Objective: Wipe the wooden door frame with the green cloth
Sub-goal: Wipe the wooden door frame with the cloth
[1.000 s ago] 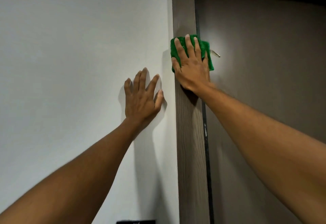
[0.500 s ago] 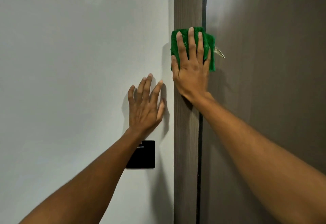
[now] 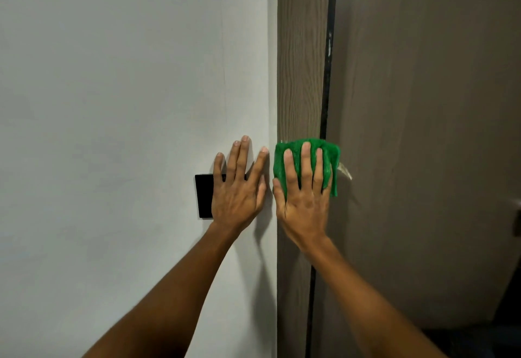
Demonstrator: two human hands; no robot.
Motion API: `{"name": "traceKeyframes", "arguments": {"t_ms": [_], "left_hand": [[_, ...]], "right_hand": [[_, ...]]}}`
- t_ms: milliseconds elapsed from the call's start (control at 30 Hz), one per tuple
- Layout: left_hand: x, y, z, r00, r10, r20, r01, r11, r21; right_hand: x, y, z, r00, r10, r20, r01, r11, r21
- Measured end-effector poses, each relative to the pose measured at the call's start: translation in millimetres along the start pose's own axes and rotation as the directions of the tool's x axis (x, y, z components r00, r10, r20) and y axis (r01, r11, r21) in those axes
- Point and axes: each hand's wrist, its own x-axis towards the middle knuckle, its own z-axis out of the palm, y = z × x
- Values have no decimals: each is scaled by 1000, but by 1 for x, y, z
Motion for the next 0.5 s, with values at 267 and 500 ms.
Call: {"name": "traceKeyframes", "arguments": {"t_ms": [267,500], "left_hand": [[-16,4,-11,1000,27,-7,-28,994,-107],[-80,45,-26,986,-151,75,167,936,-311]], "right_hand": [[-91,-3,-19,938,64,340,-126,979,163],[-56,14,-56,863,443,242,-488,855,175]]}}
